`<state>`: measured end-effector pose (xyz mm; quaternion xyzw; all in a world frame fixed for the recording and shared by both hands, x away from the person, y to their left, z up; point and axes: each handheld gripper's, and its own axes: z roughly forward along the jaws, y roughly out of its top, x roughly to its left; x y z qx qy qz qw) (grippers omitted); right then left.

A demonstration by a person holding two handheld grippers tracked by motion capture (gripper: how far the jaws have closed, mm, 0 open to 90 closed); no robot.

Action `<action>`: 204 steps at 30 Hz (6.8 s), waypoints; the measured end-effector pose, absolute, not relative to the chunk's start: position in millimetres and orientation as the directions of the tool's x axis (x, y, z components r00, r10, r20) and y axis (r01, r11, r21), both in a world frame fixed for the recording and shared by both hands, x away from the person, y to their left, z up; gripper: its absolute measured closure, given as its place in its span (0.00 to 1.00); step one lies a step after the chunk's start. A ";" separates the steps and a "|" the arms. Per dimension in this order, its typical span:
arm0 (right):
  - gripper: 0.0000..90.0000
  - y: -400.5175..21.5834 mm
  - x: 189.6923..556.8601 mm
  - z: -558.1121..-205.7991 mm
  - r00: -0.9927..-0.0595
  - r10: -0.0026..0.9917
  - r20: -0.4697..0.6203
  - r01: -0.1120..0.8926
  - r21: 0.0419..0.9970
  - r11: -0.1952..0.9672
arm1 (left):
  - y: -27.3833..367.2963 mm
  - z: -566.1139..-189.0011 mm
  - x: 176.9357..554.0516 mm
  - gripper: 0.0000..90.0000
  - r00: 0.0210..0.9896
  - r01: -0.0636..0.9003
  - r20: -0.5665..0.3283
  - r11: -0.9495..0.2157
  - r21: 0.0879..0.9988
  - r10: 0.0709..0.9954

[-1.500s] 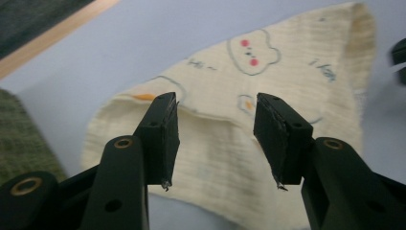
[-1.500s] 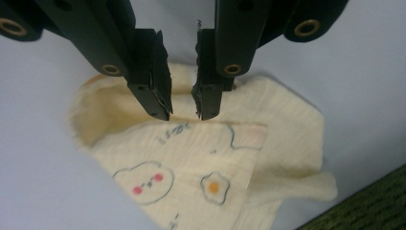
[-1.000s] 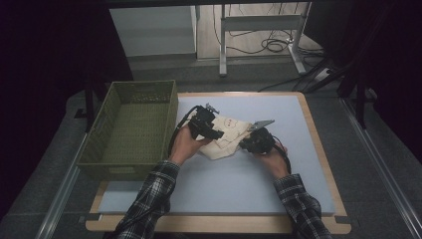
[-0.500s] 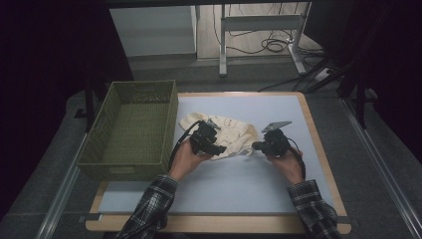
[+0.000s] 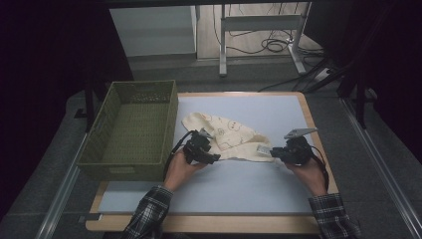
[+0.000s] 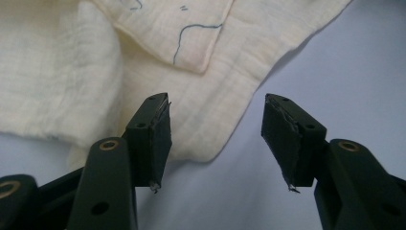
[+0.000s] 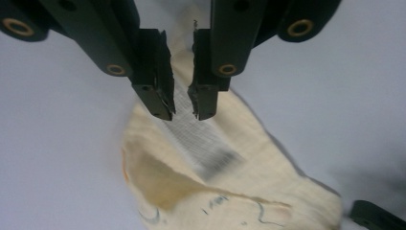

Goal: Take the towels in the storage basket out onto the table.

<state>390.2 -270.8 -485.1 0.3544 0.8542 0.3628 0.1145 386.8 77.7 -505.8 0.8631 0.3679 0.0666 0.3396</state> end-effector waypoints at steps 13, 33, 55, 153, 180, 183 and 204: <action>0.70 -243.1 393.6 -517.4 -0.758 0.652 0.020 0.490 0.677 0.549 | 83.8 -516.4 374.1 0.48 0.717 0.589 -0.145 -0.481 0.650 0.682; 0.99 -288.2 342.2 -511.8 -0.732 0.680 0.043 0.517 0.685 0.513 | 88.8 -512.0 349.6 0.49 0.732 0.561 -0.128 -0.484 0.672 0.670; 0.84 -279.0 329.3 -497.9 -0.767 0.636 0.083 0.480 0.732 0.484 | 87.8 -531.2 344.5 0.57 0.721 0.572 -0.133 -0.476 0.668 0.680; 0.96 -326.7 304.6 -516.5 -0.659 0.749 0.067 0.565 0.701 0.435 | 82.0 -530.0 283.7 0.99 0.794 0.450 -0.035 -0.548 0.705 0.607; 0.54 -319.3 314.5 -492.0 -0.657 0.751 0.070 0.542 0.736 0.406 | 97.0 -508.0 309.5 0.35 0.723 0.502 -0.064 -0.460 0.732 0.687; 0.48 -316.8 330.3 -490.9 -0.648 0.757 0.087 0.547 0.744 0.383 | 95.7 -501.4 319.3 0.32 0.708 0.513 -0.070 -0.444 0.734 0.702; 0.67 -304.0 422.0 -500.8 -0.607 0.794 0.045 0.576 0.713 0.400 | 85.8 -515.6 414.1 0.66 0.547 0.575 0.035 -0.406 0.711 0.837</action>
